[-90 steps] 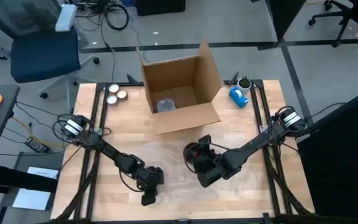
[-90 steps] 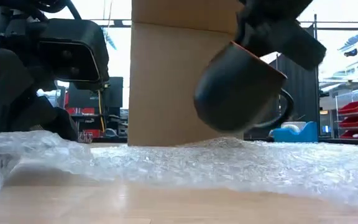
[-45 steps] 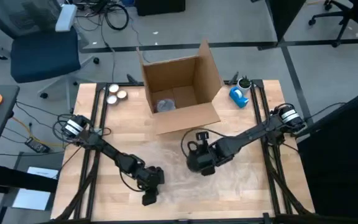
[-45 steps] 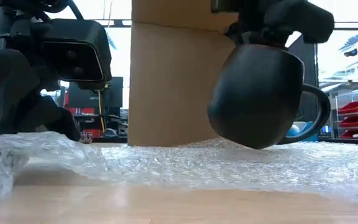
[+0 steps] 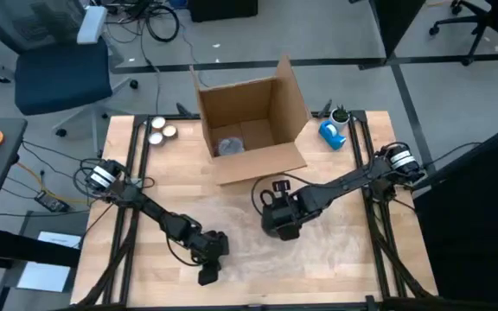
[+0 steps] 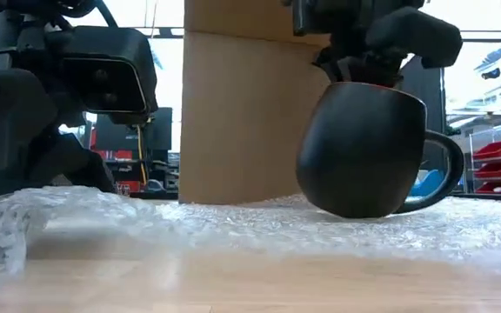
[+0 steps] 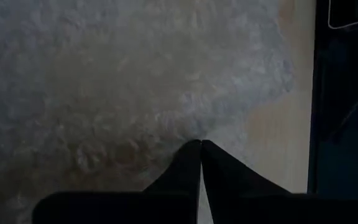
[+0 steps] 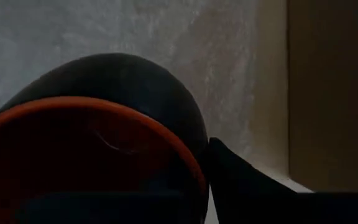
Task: Wrap mug
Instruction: Wrap the black mug with the bubble wrap
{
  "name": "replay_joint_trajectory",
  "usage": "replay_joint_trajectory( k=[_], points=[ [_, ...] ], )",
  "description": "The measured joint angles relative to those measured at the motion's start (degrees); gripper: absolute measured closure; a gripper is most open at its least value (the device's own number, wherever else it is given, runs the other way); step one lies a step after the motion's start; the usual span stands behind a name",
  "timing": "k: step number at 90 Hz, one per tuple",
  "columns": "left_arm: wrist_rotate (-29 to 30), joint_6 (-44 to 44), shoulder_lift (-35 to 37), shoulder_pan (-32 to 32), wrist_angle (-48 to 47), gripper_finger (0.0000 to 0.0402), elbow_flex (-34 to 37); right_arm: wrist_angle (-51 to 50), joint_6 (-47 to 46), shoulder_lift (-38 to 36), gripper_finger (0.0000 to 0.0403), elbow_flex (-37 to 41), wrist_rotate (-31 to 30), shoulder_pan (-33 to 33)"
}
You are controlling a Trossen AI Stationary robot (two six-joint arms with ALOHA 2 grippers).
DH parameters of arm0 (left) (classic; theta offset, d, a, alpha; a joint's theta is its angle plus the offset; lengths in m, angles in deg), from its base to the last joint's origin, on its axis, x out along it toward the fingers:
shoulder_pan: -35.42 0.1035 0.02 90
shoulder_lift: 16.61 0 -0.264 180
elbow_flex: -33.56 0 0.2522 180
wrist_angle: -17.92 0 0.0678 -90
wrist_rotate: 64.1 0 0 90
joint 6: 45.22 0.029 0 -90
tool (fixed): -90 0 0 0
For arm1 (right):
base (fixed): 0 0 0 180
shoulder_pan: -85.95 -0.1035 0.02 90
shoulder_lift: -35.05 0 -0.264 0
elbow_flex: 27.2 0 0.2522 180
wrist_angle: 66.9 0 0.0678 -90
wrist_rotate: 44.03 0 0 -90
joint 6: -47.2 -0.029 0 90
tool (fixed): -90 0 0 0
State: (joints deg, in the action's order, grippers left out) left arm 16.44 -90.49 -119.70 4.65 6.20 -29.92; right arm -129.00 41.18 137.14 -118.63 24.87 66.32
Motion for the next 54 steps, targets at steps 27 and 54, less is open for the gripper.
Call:
replay_joint_trajectory(
  k=[27,54],
  points=[
    [0.1,0.0,0.0,0.0,0.2,0.0401,0.0,4.4,1.8,0.0,0.0352,0.1,0.3,-0.1],
    [0.1,0.0,0.0,0.0,0.2,0.0401,0.0,4.6,1.1,0.0,0.0346,0.1,1.4,0.3]
  ],
)
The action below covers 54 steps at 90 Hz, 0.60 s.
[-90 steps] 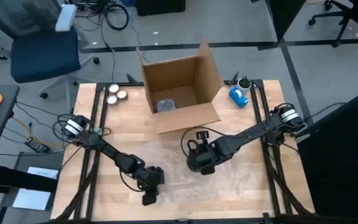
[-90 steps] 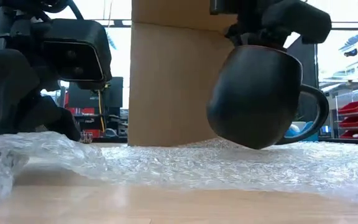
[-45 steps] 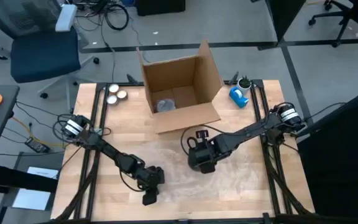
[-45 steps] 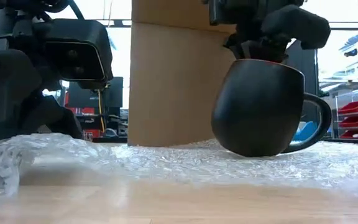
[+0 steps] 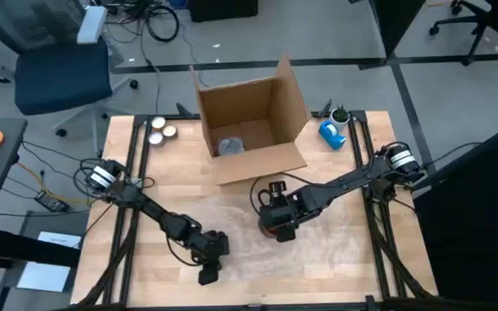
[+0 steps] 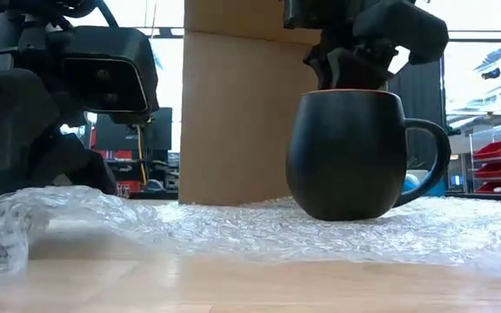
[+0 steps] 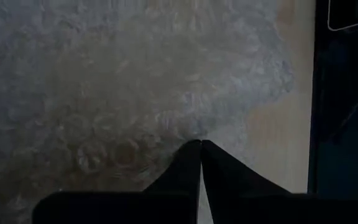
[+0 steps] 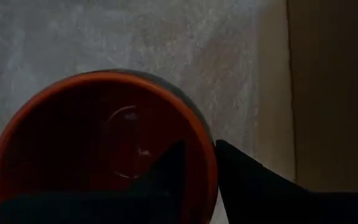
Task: Wrap mug
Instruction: Wrap the black mug with the bubble wrap
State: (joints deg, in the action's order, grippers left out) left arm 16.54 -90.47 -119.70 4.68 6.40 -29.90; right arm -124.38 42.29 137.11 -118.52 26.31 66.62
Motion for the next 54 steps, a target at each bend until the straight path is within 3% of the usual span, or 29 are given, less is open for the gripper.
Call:
replay_joint_trajectory(
  k=[20,54],
  points=[
    [0.0,1.0,0.0,0.0,0.1,0.0401,0.0,-0.1,0.0,0.0,0.0395,0.1,0.2,0.0],
    [3.7,4.9,0.0,0.0,0.9,0.0401,0.0,-2.5,0.5,-0.1,0.0401,-4.8,0.1,-1.8]
  ],
)
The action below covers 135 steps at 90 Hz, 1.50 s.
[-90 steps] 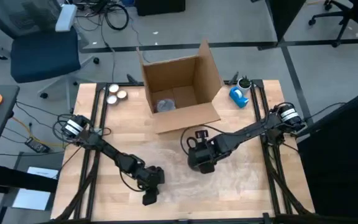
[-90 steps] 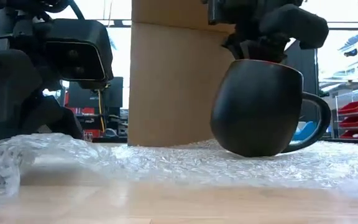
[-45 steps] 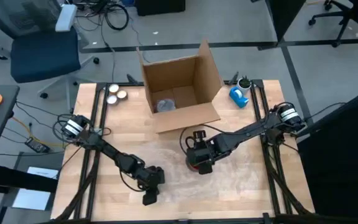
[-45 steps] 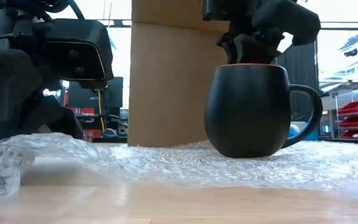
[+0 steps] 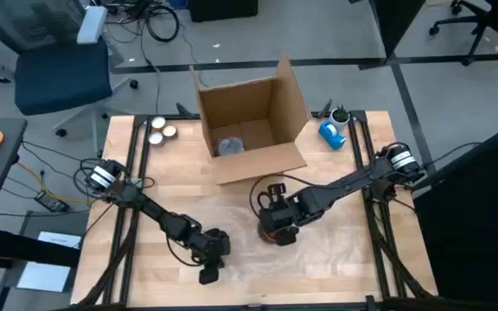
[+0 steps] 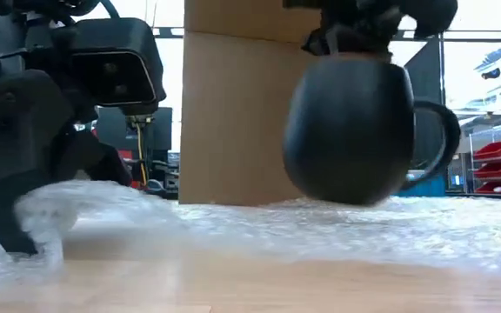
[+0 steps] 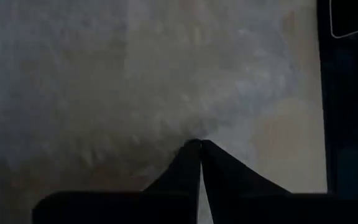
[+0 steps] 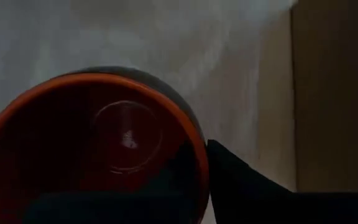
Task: Wrap mug
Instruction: Wrap the black mug with the bubble wrap
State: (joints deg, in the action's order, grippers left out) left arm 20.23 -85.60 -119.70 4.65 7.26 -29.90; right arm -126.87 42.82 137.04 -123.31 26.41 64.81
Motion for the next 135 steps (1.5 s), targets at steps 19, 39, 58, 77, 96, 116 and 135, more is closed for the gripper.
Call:
replay_joint_trajectory(
  k=[19,39,58,77,96,116,135],
  points=[
    [0.0,1.0,0.0,0.0,-0.2,0.0401,0.0,1.0,1.0,0.0,0.0402,-1.2,2.4,-0.9],
    [0.0,0.9,0.0,0.0,-0.2,0.0401,0.0,2.1,-2.0,0.0,0.0403,1.1,5.9,-0.5],
    [-0.1,0.5,0.0,0.0,-0.2,0.0401,0.0,-0.2,-3.7,0.0,0.0403,1.6,5.7,-0.5],
    [-1.6,-2.0,0.2,-0.1,-3.0,0.0402,-0.2,-8.4,-6.8,-1.5,0.0403,1.6,4.8,-0.5],
    [-1.3,-3.8,1.9,-0.6,-10.7,0.0402,-0.3,-13.2,-10.8,-4.5,0.0403,1.6,1.2,-1.7],
    [-1.0,-5.5,4.2,-1.9,-16.0,0.0401,-0.1,-17.8,-15.1,-5.0,0.0403,1.7,-0.6,-3.5],
    [7.3,-13.4,9.3,-4.7,-32.2,0.0401,0.2,-20.0,-19.1,-5.0,0.0403,3.6,-1.9,-4.6]
  ],
)
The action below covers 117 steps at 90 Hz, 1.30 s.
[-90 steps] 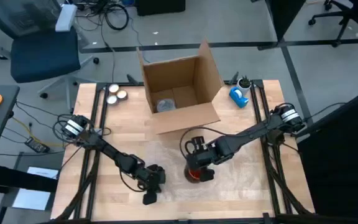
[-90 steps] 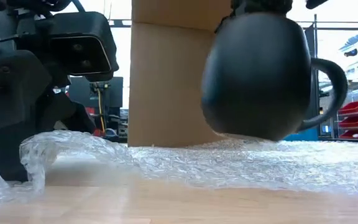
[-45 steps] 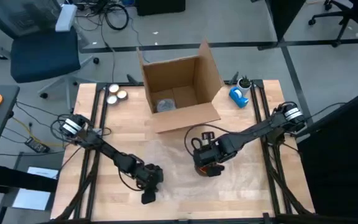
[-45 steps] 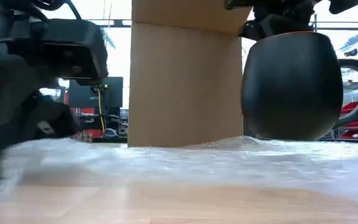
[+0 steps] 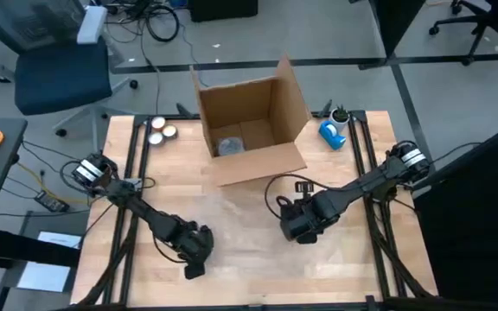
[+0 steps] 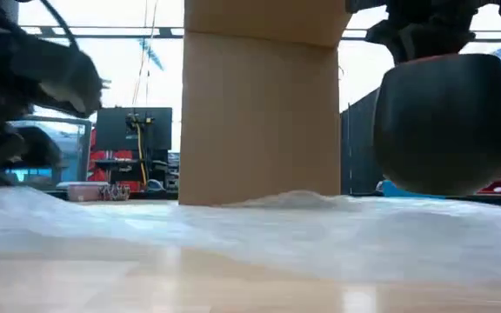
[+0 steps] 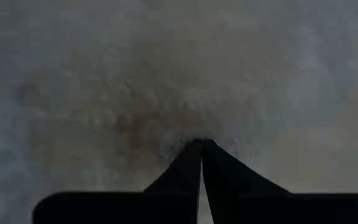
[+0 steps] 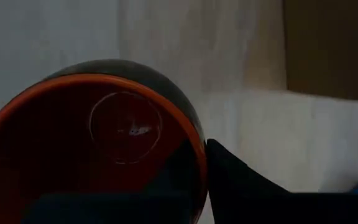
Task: Wrap mug
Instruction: Wrap the black mug with the bubble wrap
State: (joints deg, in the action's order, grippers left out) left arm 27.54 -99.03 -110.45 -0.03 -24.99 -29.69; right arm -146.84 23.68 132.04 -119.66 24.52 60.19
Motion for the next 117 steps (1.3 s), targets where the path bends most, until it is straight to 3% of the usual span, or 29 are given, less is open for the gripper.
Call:
replay_joint_trajectory(
  k=[9,21,35,46,69,89,117],
  points=[
    [4.0,-1.1,1.9,-0.5,-1.5,0.0401,0.0,2.1,-0.1,0.0,0.0403,0.5,0.1,0.0],
    [4.8,-1.4,3.2,-1.0,-2.7,0.0401,0.0,-0.6,-0.3,0.0,0.0402,0.5,0.2,-0.1],
    [6.0,-10.4,4.4,-3.3,-16.5,0.0401,-0.1,-10.1,-4.4,-0.5,0.0402,0.6,-1.4,-0.4],
    [9.3,-16.1,4.4,-4.8,-23.3,0.0401,-0.1,-7.2,-3.8,-0.7,0.0402,0.7,-3.3,-0.3],
    [14.3,-14.0,4.4,-4.8,-18.8,0.0401,-0.1,13.1,3.8,-0.7,0.0402,0.7,3.4,0.3],
    [17.0,-12.4,4.4,-4.8,-16.2,0.0401,-0.1,23.8,4.3,0.3,0.0402,4.3,11.3,0.3],
    [17.2,-12.4,4.4,-4.8,-15.4,0.0401,-0.2,21.5,3.7,1.1,0.0402,6.5,11.6,0.5]
  ],
)
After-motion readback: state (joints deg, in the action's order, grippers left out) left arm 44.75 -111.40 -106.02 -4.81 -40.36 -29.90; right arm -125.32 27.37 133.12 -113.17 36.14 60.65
